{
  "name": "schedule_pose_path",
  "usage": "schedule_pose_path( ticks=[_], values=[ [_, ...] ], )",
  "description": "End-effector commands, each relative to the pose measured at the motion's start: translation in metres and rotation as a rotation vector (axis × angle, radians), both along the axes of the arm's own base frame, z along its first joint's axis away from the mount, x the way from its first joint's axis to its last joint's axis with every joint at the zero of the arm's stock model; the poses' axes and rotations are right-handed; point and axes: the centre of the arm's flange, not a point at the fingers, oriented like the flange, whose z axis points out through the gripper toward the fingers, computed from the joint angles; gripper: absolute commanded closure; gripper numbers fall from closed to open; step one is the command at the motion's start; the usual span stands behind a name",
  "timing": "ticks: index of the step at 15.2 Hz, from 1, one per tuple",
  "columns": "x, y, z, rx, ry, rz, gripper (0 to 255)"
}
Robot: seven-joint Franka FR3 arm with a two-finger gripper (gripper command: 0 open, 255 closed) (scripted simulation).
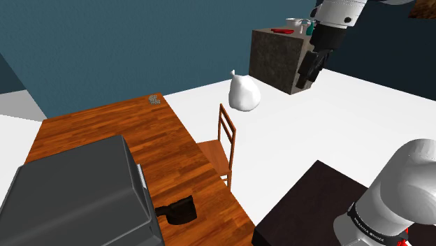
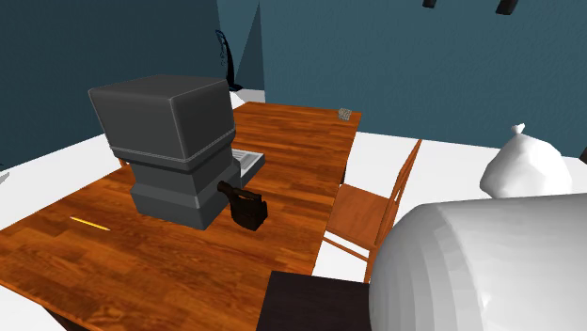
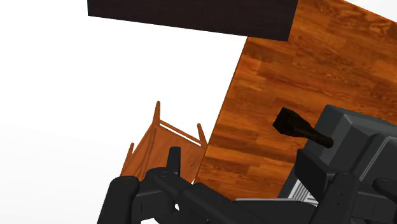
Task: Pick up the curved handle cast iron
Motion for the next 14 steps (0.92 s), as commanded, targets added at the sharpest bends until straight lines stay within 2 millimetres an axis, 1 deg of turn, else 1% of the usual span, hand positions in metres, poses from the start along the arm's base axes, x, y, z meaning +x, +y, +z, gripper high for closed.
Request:
schedule_pose_path(
  ticks=[1, 8, 14],
  values=[
    [0.000, 0.000, 0.000, 0.000, 0.000, 0.000, 0],
    [0.063, 0.044, -0.056, -0.026, 0.014, 0.161, 0],
    [0.111, 0.088, -0.106, -0.048, 0.025, 0.300, 0]
  ],
)
